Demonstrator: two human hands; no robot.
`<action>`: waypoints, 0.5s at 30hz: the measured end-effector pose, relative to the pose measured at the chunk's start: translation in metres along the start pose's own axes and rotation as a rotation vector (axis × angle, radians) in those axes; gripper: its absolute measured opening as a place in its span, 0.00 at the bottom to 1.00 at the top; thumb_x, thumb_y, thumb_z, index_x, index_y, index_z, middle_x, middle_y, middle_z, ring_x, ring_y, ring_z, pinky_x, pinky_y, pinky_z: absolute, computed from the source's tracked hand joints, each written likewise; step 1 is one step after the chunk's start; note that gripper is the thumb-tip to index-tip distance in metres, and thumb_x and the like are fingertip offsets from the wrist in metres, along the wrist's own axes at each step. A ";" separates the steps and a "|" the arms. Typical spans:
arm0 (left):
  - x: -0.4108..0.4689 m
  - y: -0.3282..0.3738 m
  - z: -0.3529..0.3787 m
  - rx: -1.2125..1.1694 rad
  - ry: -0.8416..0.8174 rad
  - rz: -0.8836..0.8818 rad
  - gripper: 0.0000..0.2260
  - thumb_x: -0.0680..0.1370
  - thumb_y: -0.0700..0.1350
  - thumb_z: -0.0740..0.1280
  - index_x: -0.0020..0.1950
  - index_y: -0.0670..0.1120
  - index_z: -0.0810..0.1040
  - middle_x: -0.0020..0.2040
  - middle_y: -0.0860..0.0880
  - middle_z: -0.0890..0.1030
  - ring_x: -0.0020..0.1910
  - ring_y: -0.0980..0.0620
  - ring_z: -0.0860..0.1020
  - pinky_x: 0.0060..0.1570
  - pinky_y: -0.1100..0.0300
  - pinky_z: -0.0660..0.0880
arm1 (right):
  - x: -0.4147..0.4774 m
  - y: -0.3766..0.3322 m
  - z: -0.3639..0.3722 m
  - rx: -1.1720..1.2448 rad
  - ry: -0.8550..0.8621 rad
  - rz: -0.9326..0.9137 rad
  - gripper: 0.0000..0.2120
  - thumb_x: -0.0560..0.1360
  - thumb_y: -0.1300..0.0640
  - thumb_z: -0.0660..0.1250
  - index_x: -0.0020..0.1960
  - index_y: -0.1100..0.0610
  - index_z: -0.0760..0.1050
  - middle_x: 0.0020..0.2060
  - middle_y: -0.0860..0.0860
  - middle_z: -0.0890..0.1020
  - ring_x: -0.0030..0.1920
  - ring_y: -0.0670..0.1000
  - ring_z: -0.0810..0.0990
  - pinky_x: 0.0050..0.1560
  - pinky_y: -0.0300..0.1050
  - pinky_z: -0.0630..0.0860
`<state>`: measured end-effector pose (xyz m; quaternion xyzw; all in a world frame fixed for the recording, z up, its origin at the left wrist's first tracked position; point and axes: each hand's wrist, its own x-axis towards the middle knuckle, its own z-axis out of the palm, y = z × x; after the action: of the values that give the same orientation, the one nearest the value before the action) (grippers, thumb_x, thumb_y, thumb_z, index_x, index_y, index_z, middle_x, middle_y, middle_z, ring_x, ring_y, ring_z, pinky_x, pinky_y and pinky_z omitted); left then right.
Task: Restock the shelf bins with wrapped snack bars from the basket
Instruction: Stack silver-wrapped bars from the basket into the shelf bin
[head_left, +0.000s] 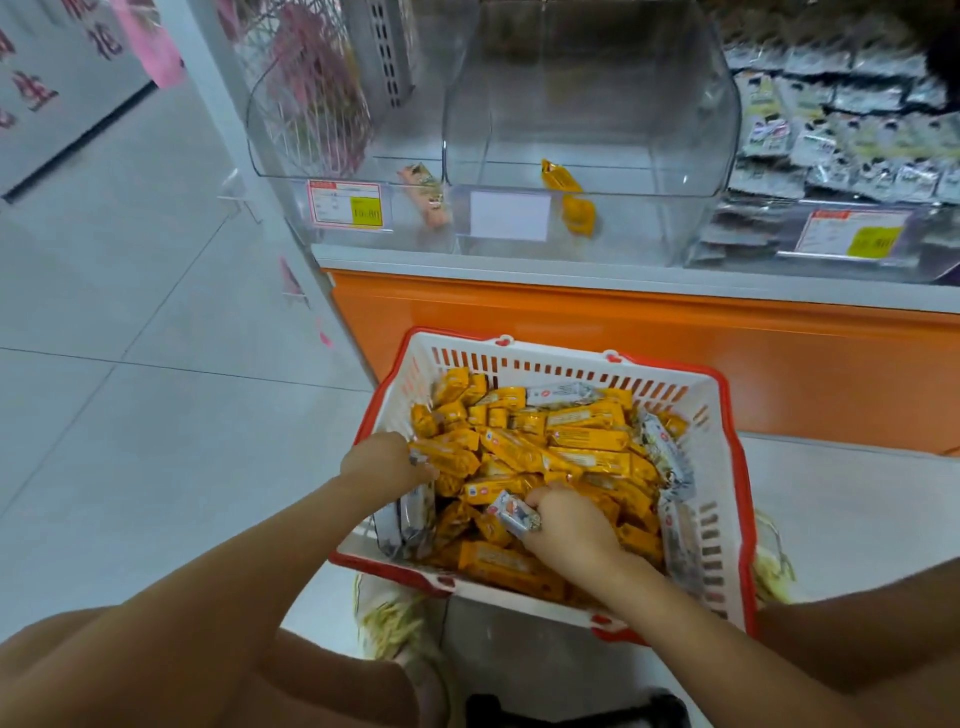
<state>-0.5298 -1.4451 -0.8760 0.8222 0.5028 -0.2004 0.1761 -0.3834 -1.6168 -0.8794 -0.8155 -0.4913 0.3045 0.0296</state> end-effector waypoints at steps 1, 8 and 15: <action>0.000 0.002 0.002 0.016 0.003 -0.010 0.19 0.74 0.60 0.66 0.39 0.44 0.73 0.40 0.47 0.76 0.42 0.49 0.77 0.37 0.58 0.72 | 0.000 0.001 -0.004 0.032 0.008 -0.002 0.10 0.76 0.52 0.66 0.54 0.55 0.78 0.50 0.52 0.78 0.49 0.54 0.78 0.41 0.45 0.74; 0.000 0.015 0.006 0.098 0.048 -0.047 0.10 0.75 0.52 0.65 0.47 0.45 0.75 0.46 0.48 0.75 0.48 0.49 0.78 0.39 0.61 0.73 | -0.003 0.005 -0.021 0.271 0.065 0.015 0.09 0.75 0.52 0.69 0.50 0.55 0.72 0.41 0.51 0.78 0.45 0.53 0.79 0.39 0.46 0.73; 0.010 0.036 -0.034 -0.475 -0.213 0.005 0.13 0.72 0.45 0.73 0.36 0.41 0.72 0.40 0.45 0.71 0.40 0.52 0.75 0.41 0.59 0.76 | -0.009 0.009 -0.045 0.474 0.155 -0.002 0.16 0.77 0.51 0.68 0.61 0.56 0.71 0.51 0.50 0.76 0.50 0.50 0.77 0.47 0.45 0.74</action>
<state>-0.4880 -1.4366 -0.8489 0.7331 0.5125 -0.1617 0.4168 -0.3557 -1.6178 -0.8422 -0.8062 -0.4032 0.3478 0.2578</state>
